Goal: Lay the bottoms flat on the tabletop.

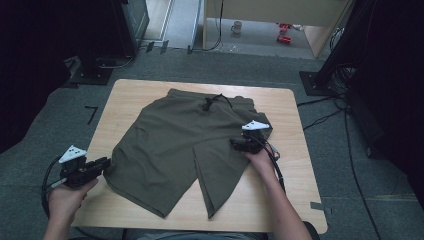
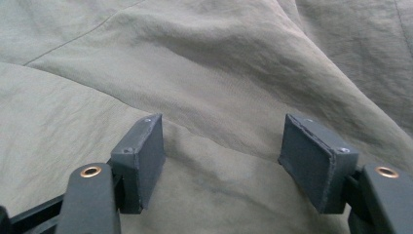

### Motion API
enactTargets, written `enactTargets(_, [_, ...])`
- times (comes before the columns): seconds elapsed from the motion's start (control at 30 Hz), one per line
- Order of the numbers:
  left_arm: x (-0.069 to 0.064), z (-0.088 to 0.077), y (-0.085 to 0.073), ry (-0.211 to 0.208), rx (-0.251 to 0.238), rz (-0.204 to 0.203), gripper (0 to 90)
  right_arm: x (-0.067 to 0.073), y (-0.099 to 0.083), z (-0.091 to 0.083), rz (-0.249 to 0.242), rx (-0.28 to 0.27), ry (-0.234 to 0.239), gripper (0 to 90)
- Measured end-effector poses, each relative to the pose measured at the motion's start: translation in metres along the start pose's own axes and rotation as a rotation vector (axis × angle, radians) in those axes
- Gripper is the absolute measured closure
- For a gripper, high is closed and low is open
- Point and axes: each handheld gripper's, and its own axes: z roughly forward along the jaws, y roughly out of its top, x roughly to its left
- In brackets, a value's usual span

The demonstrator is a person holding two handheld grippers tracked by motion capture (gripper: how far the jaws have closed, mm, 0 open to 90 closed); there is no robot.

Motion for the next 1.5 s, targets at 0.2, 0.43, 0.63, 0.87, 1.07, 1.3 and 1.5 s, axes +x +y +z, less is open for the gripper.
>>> enactTargets(0.2, [-0.004, 0.016, 0.007, -0.008, -0.022, 0.028, 68.0, 0.0, 0.0, 0.0, 0.001, 0.0, -0.002, 31.8])
enactTargets(0.43, [-0.011, 0.036, 0.018, -0.038, -0.029, 0.07, 59.1, 0.003, 0.001, -0.005, 0.016, 0.011, -0.01, 38.2])
enactTargets(0.63, [-0.021, 0.061, 0.034, -0.081, -0.031, 0.108, 54.2, 0.009, 0.006, -0.019, 0.032, -0.037, 0.002, 36.2])
enactTargets(0.87, [-0.039, 0.099, 0.053, -0.129, -0.023, 0.175, 49.5, 0.015, -0.003, -0.028, 0.102, 0.009, 0.063, 37.7])
enactTargets(1.07, [-0.05, 0.13, 0.07, -0.149, -0.004, 0.22, 49.6, 0.032, -0.012, -0.04, 0.025, -0.019, 0.036, 38.1])
enactTargets(1.3, [-0.053, 0.172, 0.093, -0.156, 0.011, 0.257, 49.3, 0.035, -0.023, -0.041, 0.025, 0.013, -0.038, 37.0])
enactTargets(1.5, [-0.049, 0.203, 0.101, -0.135, 0.05, 0.269, 50.0, 0.032, -0.028, -0.032, 0.038, 0.007, -0.064, 29.9])
